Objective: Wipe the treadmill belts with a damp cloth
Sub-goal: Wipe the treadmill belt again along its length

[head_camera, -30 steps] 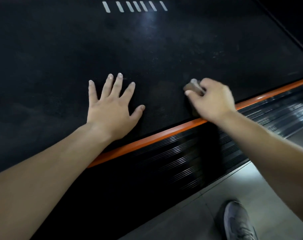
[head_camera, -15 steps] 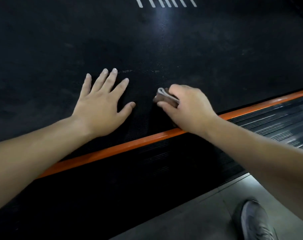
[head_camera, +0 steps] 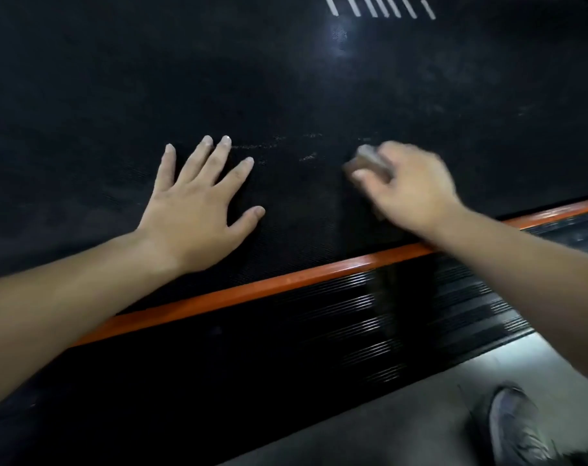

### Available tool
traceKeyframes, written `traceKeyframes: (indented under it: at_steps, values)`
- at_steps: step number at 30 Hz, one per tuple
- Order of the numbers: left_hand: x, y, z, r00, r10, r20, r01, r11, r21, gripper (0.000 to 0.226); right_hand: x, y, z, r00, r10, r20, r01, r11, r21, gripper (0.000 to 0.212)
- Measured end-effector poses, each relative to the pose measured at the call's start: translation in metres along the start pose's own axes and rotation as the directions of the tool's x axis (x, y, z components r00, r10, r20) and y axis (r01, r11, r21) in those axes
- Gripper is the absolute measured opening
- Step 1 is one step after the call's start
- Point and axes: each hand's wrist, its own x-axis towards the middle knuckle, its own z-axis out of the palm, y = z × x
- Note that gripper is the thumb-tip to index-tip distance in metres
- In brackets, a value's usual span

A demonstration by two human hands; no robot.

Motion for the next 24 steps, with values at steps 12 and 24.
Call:
traceKeyframes:
  at_steps: [12, 24]
  values:
    - [-0.005, -0.014, 0.000, 0.999, 0.038, -0.021, -0.039, 0.998, -0.043, 0.076, 0.012, -0.047, 0.005, 0.978, -0.204, 0.039, 0.202, 0.978, 0.048, 0.028]
    - [-0.030, -0.054, -0.012, 0.997, -0.023, 0.080, 0.013, 0.993, 0.116, 0.073, 0.025, -0.057, 0.016, 0.910, -0.413, 0.019, 0.402, 0.895, 0.192, 0.031]
